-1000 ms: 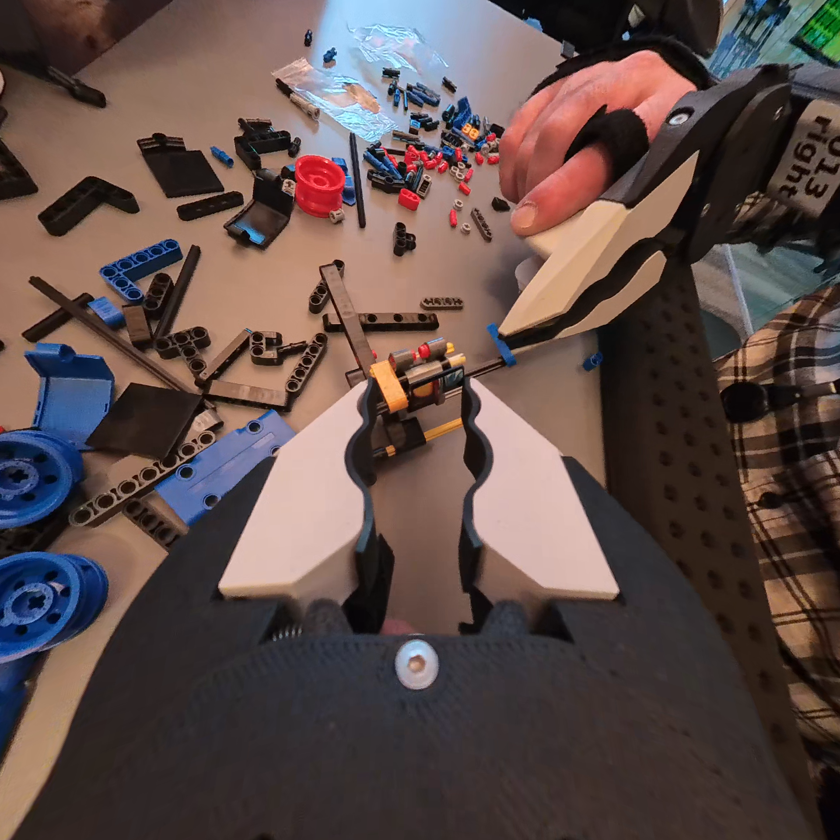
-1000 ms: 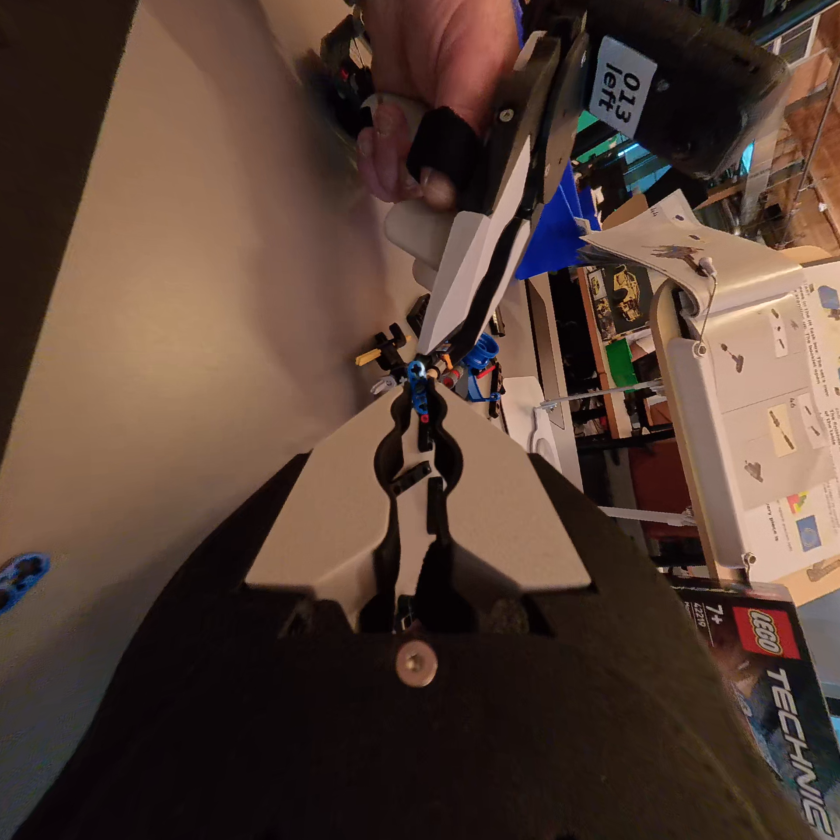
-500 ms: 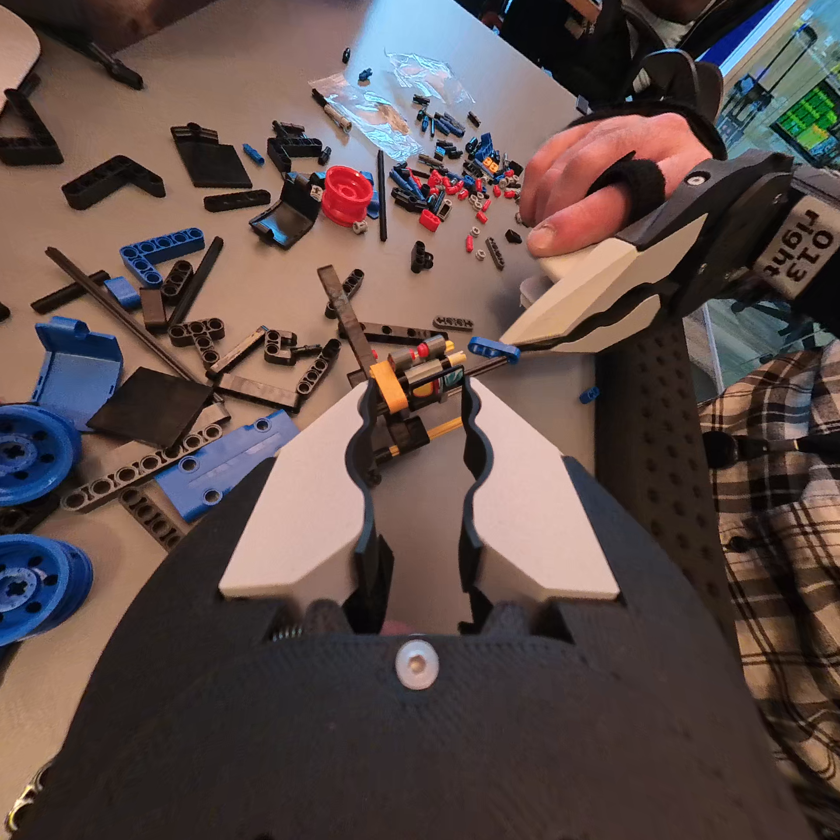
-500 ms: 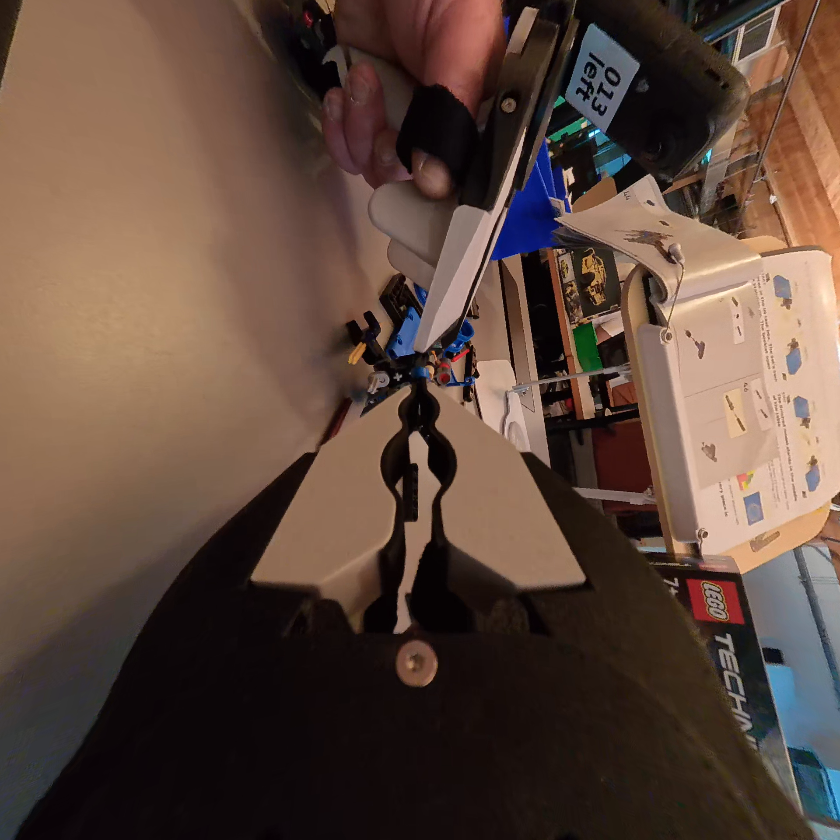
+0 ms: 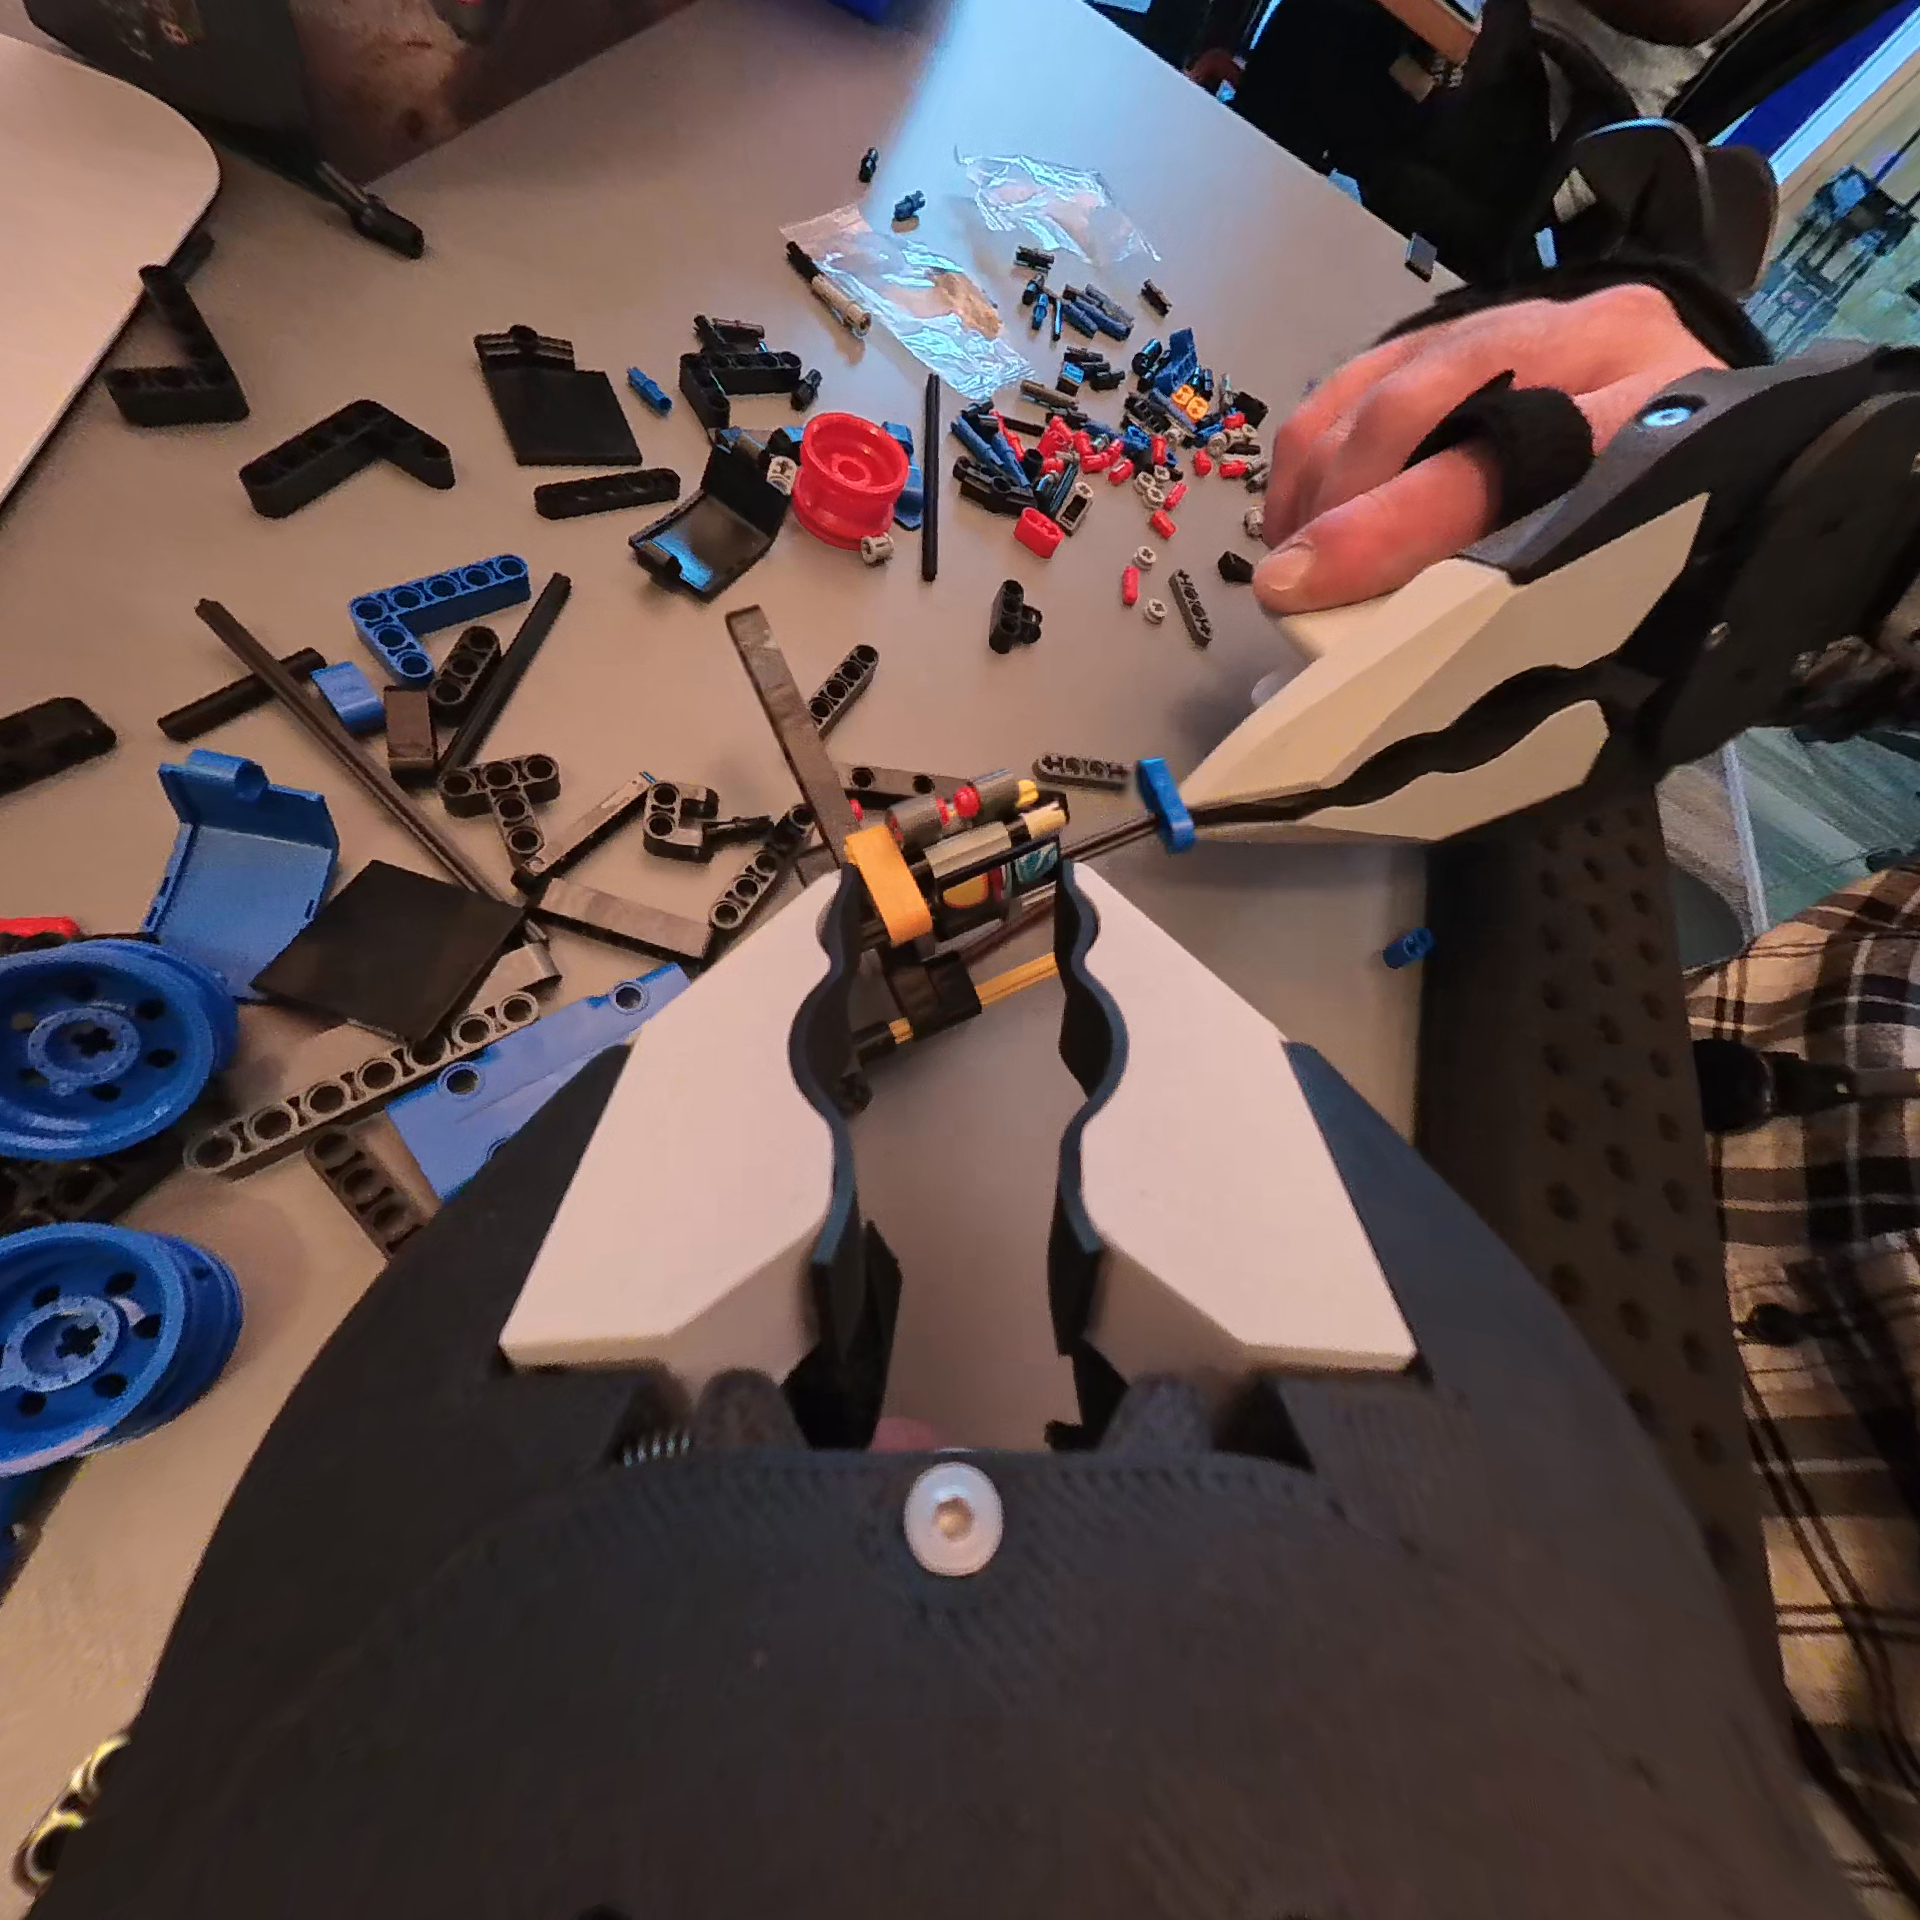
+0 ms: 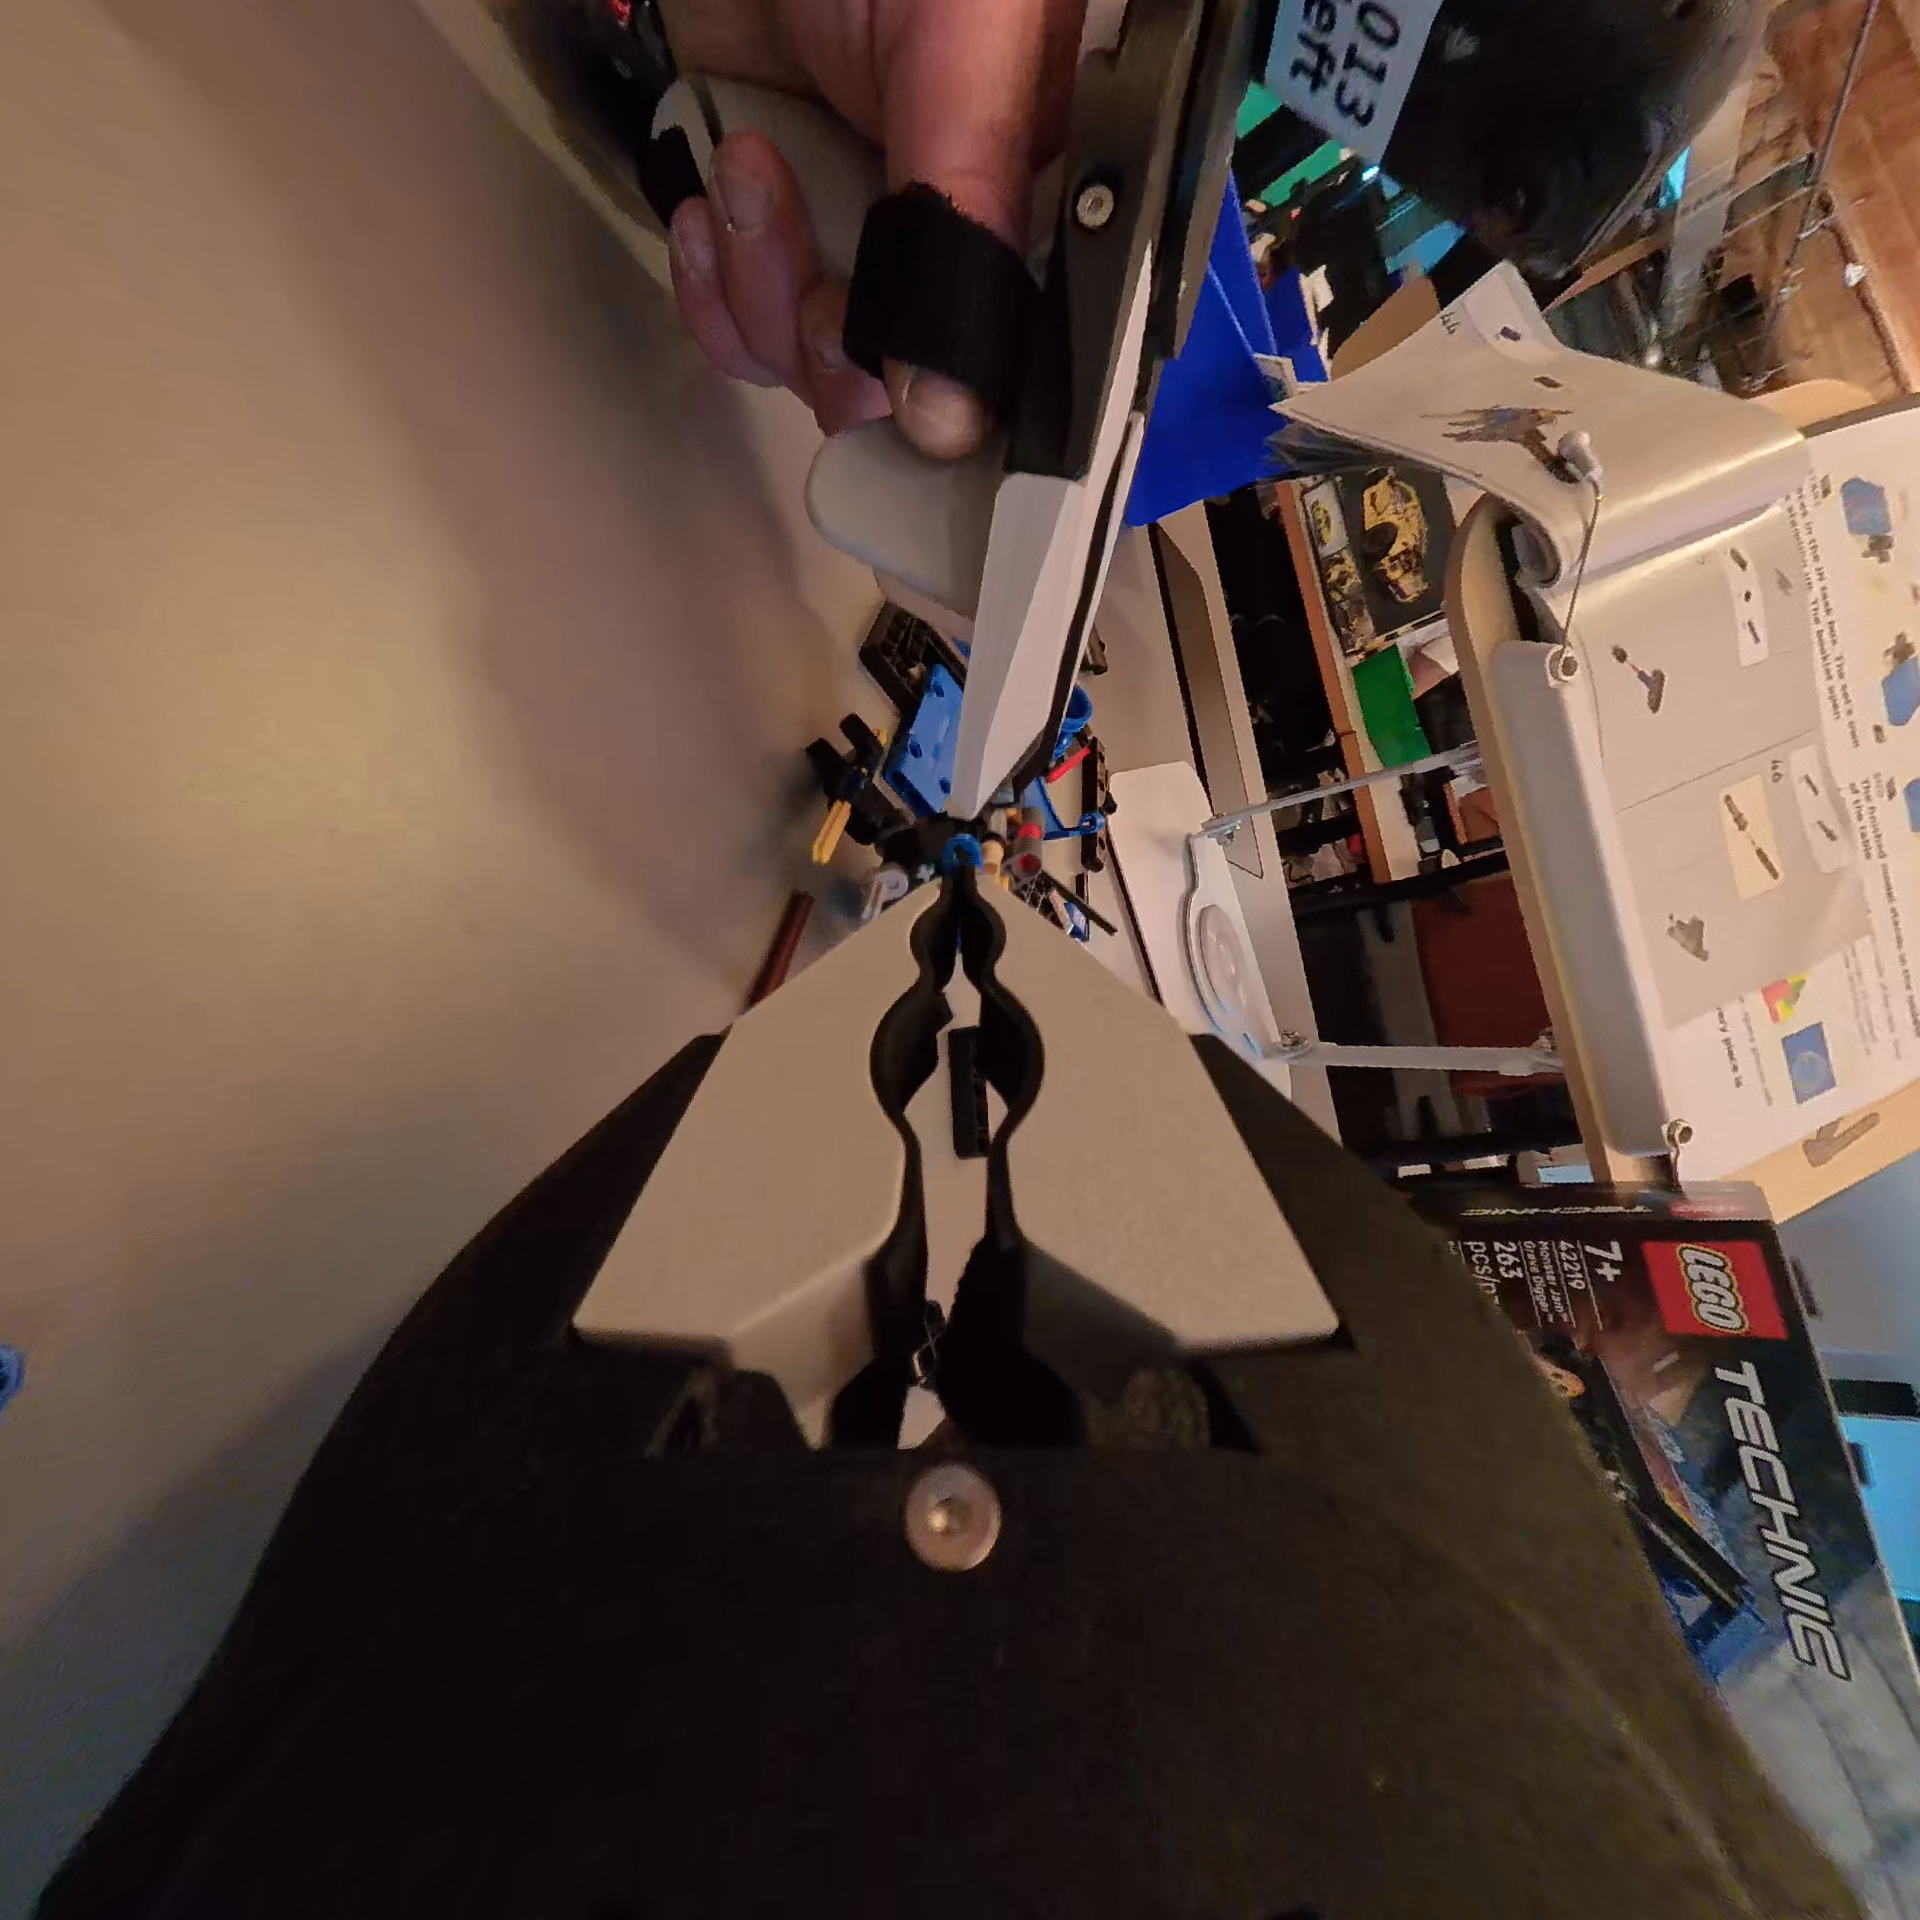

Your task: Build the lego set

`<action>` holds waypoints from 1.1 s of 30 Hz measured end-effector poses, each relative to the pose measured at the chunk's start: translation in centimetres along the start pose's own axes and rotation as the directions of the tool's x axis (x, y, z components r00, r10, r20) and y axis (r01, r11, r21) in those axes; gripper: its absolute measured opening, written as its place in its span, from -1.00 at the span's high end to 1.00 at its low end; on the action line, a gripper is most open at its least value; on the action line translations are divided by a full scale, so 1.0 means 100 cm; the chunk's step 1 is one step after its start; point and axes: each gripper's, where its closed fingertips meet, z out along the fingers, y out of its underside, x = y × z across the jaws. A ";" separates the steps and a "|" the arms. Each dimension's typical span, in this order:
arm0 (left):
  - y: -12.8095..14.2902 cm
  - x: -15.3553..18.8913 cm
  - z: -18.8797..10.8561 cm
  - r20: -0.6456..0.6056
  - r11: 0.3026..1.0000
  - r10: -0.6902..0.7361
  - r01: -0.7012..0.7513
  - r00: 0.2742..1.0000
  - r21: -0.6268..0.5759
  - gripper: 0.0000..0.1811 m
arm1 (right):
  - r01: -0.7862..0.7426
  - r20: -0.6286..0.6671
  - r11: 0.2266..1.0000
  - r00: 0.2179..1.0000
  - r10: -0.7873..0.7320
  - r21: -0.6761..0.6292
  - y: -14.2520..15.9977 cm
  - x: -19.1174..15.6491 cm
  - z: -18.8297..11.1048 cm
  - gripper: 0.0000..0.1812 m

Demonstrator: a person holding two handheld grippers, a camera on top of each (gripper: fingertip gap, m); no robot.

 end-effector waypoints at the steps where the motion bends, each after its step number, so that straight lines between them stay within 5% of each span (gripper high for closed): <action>1: 0.000 0.000 0.001 0.004 1.000 0.004 -0.004 1.000 0.000 0.62 | 0.002 -0.005 1.000 1.000 -0.002 -0.007 -0.001 0.000 0.000 1.00; 17: -0.001 0.002 0.003 0.007 1.000 0.020 -0.020 1.000 -0.001 0.63 | -0.151 0.055 0.989 0.987 0.150 0.007 0.006 0.001 -0.001 1.00; 22: -0.001 0.002 0.003 0.001 1.000 0.013 -0.013 1.000 0.004 0.62 | -0.222 0.095 0.975 0.971 0.219 0.016 0.005 -0.001 -0.002 0.81; 33: -0.002 0.003 0.005 -0.006 1.000 0.009 -0.009 1.000 0.007 0.62 | -0.097 0.039 0.995 0.994 0.097 -0.020 0.008 0.001 0.012 0.96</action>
